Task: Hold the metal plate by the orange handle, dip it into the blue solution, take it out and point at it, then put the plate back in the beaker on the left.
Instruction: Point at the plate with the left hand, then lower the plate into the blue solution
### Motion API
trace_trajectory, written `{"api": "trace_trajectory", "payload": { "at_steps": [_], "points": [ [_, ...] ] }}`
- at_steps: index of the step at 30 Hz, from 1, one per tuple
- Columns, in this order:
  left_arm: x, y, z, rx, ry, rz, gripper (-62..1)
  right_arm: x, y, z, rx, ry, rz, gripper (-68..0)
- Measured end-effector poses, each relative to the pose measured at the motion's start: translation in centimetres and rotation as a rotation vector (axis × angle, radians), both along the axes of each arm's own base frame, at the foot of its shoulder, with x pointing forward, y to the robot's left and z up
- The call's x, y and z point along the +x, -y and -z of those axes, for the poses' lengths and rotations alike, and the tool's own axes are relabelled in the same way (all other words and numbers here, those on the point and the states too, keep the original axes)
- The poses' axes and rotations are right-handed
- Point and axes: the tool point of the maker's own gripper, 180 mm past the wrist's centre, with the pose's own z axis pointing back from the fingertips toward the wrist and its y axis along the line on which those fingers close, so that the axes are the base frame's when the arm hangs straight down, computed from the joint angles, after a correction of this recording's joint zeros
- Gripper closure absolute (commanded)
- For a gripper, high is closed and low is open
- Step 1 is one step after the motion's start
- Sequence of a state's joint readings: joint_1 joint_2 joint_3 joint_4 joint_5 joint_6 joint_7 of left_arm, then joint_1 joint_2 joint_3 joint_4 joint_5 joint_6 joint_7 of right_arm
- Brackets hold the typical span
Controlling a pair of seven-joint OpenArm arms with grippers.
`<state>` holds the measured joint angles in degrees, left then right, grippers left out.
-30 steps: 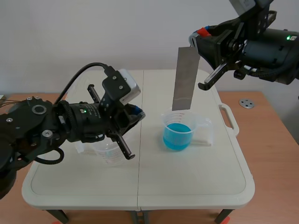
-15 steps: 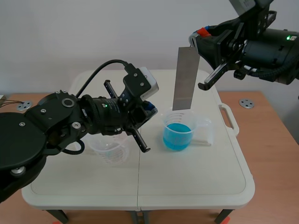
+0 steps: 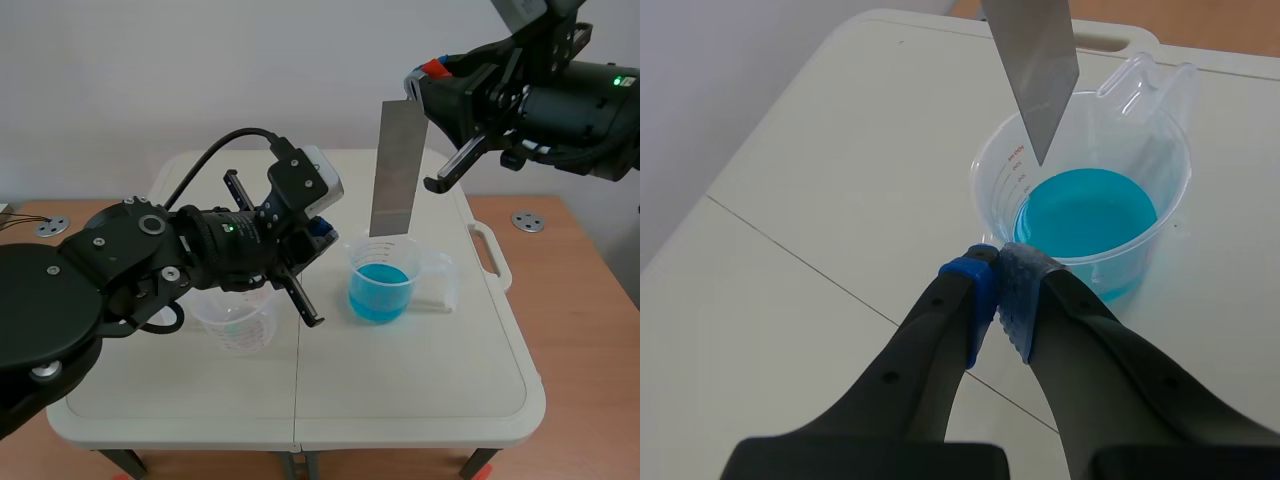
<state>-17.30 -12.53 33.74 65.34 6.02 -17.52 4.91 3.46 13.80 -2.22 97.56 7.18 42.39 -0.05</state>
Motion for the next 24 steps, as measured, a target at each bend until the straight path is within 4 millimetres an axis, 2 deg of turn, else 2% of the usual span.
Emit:
{"api": "trace_trajectory", "payload": {
  "at_steps": [7, 10, 16, 24],
  "points": [
    [0.0, -0.1, 0.0, 0.002, 0.001, -0.002, -1.5, 0.0, 0.0, 0.0, 0.0, 0.0, 0.0, -1.3],
    [0.3, -1.0, 0.0, -0.003, 0.008, -0.027, -1.5, 0.0, 0.0, -0.1, 0.007, 0.0, -0.002, -1.3],
    [-0.9, -5.1, -0.9, -0.026, 0.026, -0.062, -1.5, 0.0, 0.0, -0.1, 0.007, 0.0, -0.002, -1.3],
    [-4.2, -10.8, -3.4, -0.062, 0.047, -0.126, -1.5, 0.0, 0.0, -0.1, 0.008, 0.001, -0.002, -1.3]
  ]
}}
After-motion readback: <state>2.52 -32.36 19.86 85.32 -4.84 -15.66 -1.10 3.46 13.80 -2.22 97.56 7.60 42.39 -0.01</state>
